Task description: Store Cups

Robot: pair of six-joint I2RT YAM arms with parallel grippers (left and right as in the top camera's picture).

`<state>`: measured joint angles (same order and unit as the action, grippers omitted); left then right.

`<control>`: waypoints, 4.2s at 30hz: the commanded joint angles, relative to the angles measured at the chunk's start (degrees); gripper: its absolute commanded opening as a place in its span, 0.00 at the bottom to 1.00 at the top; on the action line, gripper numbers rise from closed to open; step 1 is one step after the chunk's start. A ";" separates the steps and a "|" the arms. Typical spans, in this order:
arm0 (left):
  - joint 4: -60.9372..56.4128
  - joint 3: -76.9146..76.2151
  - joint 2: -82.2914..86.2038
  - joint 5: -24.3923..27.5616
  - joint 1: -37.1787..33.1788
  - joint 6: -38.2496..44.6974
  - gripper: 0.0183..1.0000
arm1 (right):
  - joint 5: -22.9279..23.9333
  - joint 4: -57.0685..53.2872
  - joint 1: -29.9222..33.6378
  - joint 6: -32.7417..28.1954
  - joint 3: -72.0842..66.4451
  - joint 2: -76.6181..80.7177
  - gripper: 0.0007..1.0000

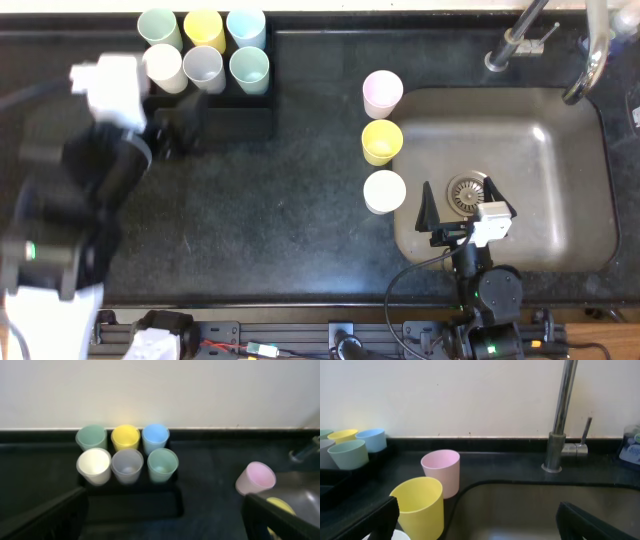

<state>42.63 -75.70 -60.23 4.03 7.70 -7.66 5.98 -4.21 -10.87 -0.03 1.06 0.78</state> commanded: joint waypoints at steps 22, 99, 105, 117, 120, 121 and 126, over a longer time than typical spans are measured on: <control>49.51 -94.25 -85.29 -4.17 28.50 -26.95 1.00 | -0.20 0.28 0.31 0.00 -0.79 -0.57 1.00; 22.88 -17.53 -22.21 -2.34 -23.37 -2.19 0.02 | -0.20 0.28 0.31 0.00 -0.79 -0.57 1.00; 19.08 -10.99 -26.69 -1.92 -23.45 -0.13 0.02 | -0.20 0.28 0.31 0.00 -0.79 -0.57 1.00; 15.39 -10.82 -35.98 -1.90 -23.45 0.57 0.02 | -0.20 0.28 0.31 0.00 -0.79 -0.57 1.00; 13.31 -10.82 -37.77 -1.49 -23.45 0.57 0.02 | -0.20 0.28 0.31 0.00 -0.79 -0.57 1.00; 12.63 -10.82 -38.18 -1.44 -23.43 0.57 0.02 | -0.20 0.28 0.31 0.00 -0.79 -0.57 1.00; 9.70 -10.82 -40.24 -0.57 -23.39 0.55 0.02 | -0.20 0.28 0.31 0.00 -0.79 -0.57 1.00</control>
<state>53.47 -86.70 -99.46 1.98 -15.53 -8.34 5.98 -4.29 -10.85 -0.01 1.06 0.73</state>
